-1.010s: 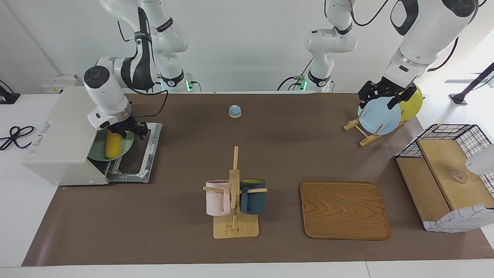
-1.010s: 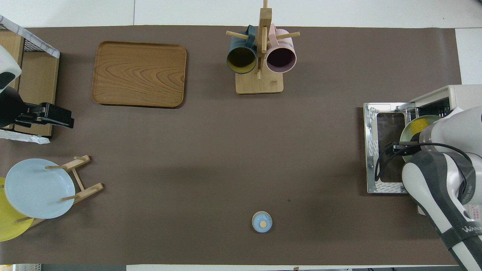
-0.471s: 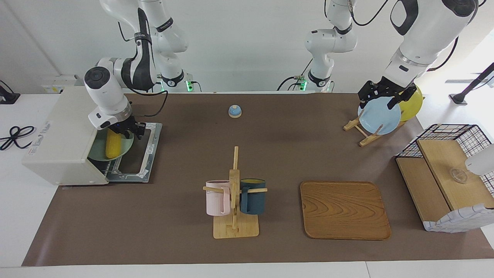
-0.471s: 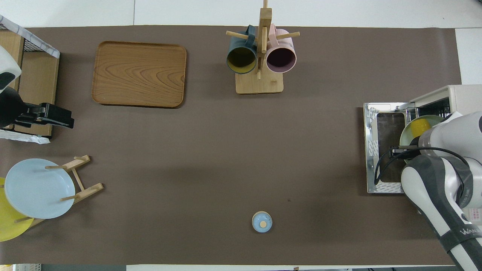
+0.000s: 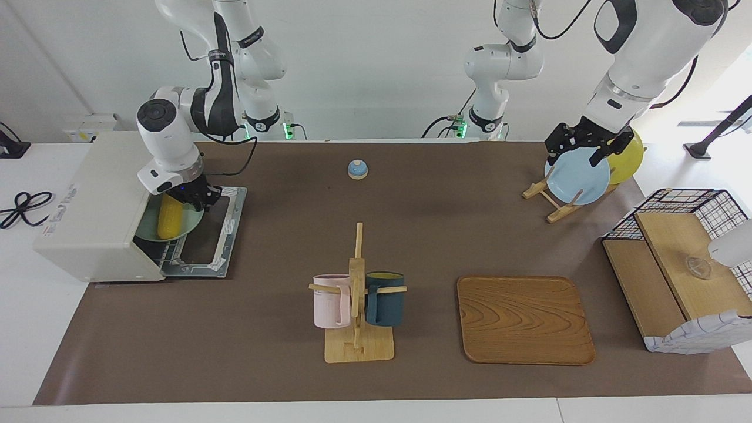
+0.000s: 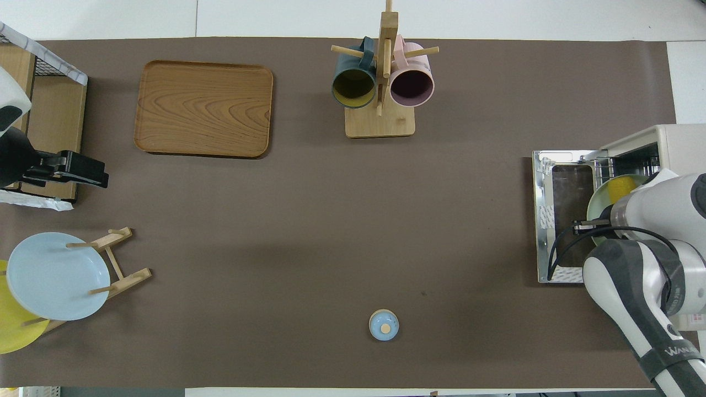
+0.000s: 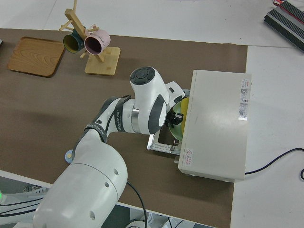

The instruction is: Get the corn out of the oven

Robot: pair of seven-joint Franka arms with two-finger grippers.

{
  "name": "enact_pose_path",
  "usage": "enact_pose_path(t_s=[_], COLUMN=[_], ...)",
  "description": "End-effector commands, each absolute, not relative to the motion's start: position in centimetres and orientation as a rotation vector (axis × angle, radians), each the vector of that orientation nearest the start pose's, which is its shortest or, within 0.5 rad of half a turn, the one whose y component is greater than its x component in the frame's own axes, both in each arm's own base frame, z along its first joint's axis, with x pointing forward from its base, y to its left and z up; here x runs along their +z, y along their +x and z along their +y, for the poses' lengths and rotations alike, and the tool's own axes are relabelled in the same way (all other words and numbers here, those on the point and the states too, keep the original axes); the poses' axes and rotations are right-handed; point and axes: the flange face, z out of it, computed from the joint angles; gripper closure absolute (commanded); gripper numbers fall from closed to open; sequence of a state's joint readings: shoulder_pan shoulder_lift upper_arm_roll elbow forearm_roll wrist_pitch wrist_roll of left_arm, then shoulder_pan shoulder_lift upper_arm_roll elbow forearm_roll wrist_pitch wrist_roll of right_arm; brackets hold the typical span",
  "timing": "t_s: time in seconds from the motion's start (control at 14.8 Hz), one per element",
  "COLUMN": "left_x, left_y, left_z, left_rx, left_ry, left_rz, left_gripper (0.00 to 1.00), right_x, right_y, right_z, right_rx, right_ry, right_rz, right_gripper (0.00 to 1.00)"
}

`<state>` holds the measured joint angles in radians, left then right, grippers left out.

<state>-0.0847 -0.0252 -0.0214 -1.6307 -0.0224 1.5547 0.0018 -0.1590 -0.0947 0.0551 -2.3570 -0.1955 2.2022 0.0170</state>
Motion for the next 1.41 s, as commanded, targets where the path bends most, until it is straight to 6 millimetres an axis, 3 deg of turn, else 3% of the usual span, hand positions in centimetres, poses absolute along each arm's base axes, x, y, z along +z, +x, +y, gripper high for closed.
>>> enact_pose_path(t_s=[0.0, 0.13, 0.47, 0.67, 0.94, 1.08, 1.21, 1.35], left_x=[60.9, 60.9, 61.0, 61.0, 61.1, 61.1, 61.0, 60.6], left_y=[53.3, 53.3, 53.3, 53.4, 53.5, 53.6, 53.6, 53.7], left_z=[-5.7, -5.7, -5.7, -5.7, -5.7, -5.7, -5.7, -5.6], left_rx=[0.054, 0.049, 0.047, 0.04, 0.025, 0.016, 0.011, 0.011], left_ry=[-3.149, -3.149, -3.149, -3.149, -3.151, -3.152, -3.152, -3.152], left_rz=[0.176, 0.173, 0.171, 0.171, 0.173, 0.173, 0.173, 0.17], left_gripper=[0.0, 0.0, 0.0, 0.0, 0.0, 0.0, 0.0, 0.0], right_x=[36.3, 36.8, 40.5, 42.5, 44.1, 43.5, 43.7, 42.5], right_y=[47.4, 47.8, 50.8, 51.7, 52.5, 52.7, 52.3, 52.4], right_z=[-5.5, -4.5, 1.9, 5.9, 14.3, 19.5, 23.3, 27.8], right_rx=[0.119, 0.144, 0.209, 0.262, 0.278, 0.26, 0.214, 0.193], right_ry=[-3.326, -3.336, -3.353, -3.373, -3.419, -3.426, -3.432, -3.443], right_rz=[-0.08, -0.119, -0.224, -0.196, -0.105, -0.051, -0.015, 0.01], right_gripper=[1.0, 1.0, 1.0, 1.0, 1.0, 1.0, 1.0, 1.0])
